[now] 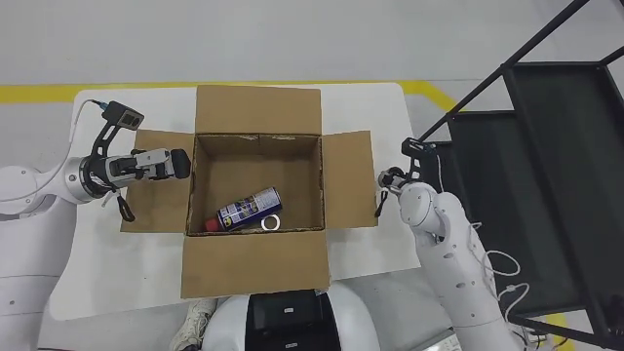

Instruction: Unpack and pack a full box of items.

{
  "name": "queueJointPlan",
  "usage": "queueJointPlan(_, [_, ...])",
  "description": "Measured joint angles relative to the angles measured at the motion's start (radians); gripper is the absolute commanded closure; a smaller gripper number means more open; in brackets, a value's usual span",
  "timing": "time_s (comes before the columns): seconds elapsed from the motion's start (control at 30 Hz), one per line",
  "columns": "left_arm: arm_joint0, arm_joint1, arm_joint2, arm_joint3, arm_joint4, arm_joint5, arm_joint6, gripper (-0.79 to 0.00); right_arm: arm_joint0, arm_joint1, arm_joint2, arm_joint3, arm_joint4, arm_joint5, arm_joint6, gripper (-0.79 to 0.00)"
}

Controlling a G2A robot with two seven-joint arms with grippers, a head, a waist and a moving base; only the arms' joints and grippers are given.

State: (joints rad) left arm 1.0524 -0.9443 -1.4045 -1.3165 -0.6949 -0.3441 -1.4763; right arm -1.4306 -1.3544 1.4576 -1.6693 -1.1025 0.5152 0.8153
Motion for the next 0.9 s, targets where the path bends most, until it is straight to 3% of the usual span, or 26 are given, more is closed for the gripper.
queueJointPlan(0.37, [0.000, 0.000, 0.000, 0.000, 0.000, 0.000, 0.000, -0.785, 0.050, -0.012, -0.020, 0.123, 0.038, 0.051, -0.116, -0.015])
queueJointPlan(0.47, [0.000, 0.000, 0.000, 0.000, 0.000, 0.000, 0.000, -0.785, 0.058, -0.014, -0.025, 0.141, 0.046, 0.056, -0.122, -0.493])
queueJointPlan(0.53, [0.000, 0.000, 0.000, 0.000, 0.000, 0.000, 0.000, -0.785, 0.063, -0.015, -0.029, 0.151, 0.048, 0.059, -0.123, -0.526])
queueJointPlan(0.6, [0.000, 0.000, 0.000, 0.000, 0.000, 0.000, 0.000, -0.785, 0.068, -0.016, -0.034, 0.160, 0.048, 0.062, -0.124, -0.770])
queueJointPlan(0.77, [0.000, 0.000, 0.000, 0.000, 0.000, 0.000, 0.000, -0.785, 0.068, -0.018, -0.034, 0.156, 0.053, 0.078, -0.127, -0.785])
queueJointPlan(0.9, [0.000, 0.000, 0.000, 0.000, 0.000, 0.000, 0.000, -0.785, 0.022, -0.017, -0.013, 0.072, 0.059, 0.111, -0.157, -0.785])
